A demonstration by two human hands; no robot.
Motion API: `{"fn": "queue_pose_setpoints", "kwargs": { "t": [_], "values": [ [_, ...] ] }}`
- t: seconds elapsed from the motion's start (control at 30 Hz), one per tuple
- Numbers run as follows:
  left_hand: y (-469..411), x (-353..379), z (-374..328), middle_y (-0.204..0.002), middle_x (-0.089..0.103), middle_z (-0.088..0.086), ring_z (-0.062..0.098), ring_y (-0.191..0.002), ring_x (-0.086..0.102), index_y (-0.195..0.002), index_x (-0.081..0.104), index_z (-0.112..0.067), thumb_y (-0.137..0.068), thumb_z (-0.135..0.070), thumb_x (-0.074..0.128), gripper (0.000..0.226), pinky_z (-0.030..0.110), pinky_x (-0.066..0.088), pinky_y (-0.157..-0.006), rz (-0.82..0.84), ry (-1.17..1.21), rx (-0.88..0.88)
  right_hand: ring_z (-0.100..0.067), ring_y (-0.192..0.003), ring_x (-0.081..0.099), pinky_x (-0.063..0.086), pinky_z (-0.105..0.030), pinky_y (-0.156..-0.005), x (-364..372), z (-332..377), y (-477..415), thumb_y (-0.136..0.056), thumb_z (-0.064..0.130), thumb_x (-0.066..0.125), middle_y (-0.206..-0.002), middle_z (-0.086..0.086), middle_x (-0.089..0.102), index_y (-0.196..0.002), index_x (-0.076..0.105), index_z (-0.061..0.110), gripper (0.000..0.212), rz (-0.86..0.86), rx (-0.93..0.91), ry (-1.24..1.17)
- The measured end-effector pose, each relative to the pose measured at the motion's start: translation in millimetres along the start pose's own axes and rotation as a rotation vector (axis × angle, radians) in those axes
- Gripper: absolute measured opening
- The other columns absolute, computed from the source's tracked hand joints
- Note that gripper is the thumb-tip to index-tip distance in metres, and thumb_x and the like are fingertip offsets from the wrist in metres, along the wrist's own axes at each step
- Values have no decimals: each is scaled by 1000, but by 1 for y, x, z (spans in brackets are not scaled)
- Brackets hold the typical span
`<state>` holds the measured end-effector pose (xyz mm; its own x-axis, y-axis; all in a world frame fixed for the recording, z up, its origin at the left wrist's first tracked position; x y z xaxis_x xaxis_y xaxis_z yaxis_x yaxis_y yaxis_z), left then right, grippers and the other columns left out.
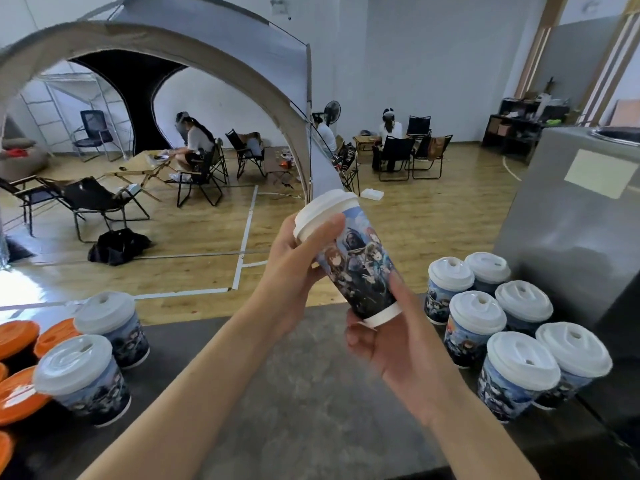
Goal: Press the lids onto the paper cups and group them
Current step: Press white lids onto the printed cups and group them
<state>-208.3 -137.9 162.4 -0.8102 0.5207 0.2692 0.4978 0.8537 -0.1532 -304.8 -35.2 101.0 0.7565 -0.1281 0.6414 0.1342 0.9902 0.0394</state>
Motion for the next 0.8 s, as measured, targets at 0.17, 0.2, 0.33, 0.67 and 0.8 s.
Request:
{"fn": "queue_pose_setpoints", "kwargs": {
  "t": [0.17, 0.2, 0.33, 0.67, 0.8],
  "values": [
    [-2, -1, 7, -129, 70, 17, 37, -121, 66, -141, 53, -11, -69, -48, 82, 86, 54, 50, -106, -12, 5, 15, -24, -69, 68, 60, -31, -62, -5, 1, -4, -71, 50, 86, -94, -21, 71, -108, 78, 9, 55, -35, -55, 200],
    [-3, -1, 9, -128, 70, 17, 37, -120, 67, -140, 54, -11, -70, -47, 83, 84, 55, 50, -106, -27, 14, 18, -24, -69, 69, 60, -31, -63, -7, 1, -5, -70, 49, 86, -95, -21, 71, -111, 76, 7, 60, -49, -58, 213],
    [-7, -3, 17, -122, 73, 14, 33, -114, 70, -134, 58, -16, -77, -37, 82, 66, 47, 56, -95, -66, 20, 31, -25, -72, 71, 60, -31, -64, -14, 2, -7, -70, 45, 93, -104, -24, 72, -127, 66, 2, 76, -121, -97, 262],
    [3, -12, 18, -112, 74, 6, 26, -103, 75, -121, 63, -26, -86, -35, 82, 41, 40, 64, -81, -110, -134, 340, -25, -82, 75, 61, -28, -68, -29, 6, -8, -69, 48, 83, -107, -13, 77, -128, 65, 8, 74, -230, -188, 266],
    [3, -14, 13, -112, 72, -4, 19, -100, 75, -122, 60, -35, -78, -51, 85, 53, 30, 62, -74, -91, -226, 381, -18, -67, 68, 57, -25, -59, -34, 5, -9, -68, 45, 94, -99, -8, 77, -127, 65, 7, 76, -246, -229, 245]
  ]
}}
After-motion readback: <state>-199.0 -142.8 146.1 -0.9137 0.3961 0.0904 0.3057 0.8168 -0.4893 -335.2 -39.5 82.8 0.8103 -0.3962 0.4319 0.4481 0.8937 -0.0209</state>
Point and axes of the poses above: each hand's wrist, its own y-axis away from the middle knuckle, its own x-axis out of the palm, z = x × y, the point moved 6 cm from there along -y, towards the middle knuckle
